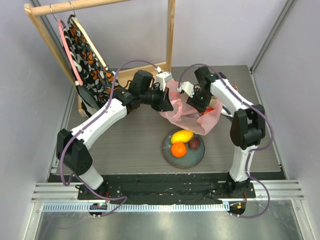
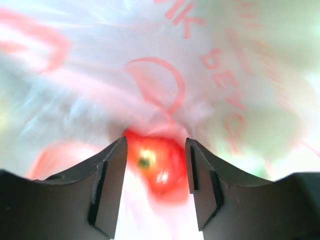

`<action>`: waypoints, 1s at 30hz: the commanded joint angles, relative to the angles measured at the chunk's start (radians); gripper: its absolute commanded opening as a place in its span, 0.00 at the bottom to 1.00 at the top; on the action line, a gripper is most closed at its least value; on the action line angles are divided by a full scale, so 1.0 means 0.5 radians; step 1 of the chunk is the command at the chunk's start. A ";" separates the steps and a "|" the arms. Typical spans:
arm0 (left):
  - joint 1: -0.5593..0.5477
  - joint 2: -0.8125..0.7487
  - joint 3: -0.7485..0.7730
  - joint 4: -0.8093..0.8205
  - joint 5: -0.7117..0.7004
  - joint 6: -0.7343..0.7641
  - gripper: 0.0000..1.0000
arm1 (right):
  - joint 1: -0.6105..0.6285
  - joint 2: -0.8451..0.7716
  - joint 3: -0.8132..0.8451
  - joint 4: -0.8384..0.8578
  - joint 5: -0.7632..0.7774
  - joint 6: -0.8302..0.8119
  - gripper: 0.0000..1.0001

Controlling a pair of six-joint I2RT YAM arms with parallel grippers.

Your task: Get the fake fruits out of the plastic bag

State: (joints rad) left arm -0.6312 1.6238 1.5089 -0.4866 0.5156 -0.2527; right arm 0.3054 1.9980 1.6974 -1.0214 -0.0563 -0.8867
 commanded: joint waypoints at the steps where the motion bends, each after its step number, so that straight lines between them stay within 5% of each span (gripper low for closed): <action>1: -0.005 0.020 0.059 0.050 -0.031 0.024 0.00 | -0.003 -0.458 0.036 0.006 -0.360 0.135 0.55; 7: -0.005 0.063 0.108 0.062 -0.022 -0.010 0.00 | -0.003 -0.590 -0.286 0.134 -0.418 0.227 0.54; 15: -0.005 0.057 0.108 0.050 -0.025 -0.004 0.00 | -0.003 -0.505 -0.498 0.316 -0.244 0.295 0.36; 23: 0.014 -0.130 0.087 -0.036 -0.298 0.107 0.00 | -0.169 -0.783 -0.575 0.138 0.228 0.080 0.30; 30: 0.014 -0.124 0.044 -0.033 -0.114 0.098 0.00 | -0.392 -0.965 -1.059 0.276 0.680 0.003 0.29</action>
State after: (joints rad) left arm -0.6277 1.5841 1.5219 -0.5152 0.4072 -0.2024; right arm 0.1604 1.5345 1.2652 -0.8989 0.1173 -0.8589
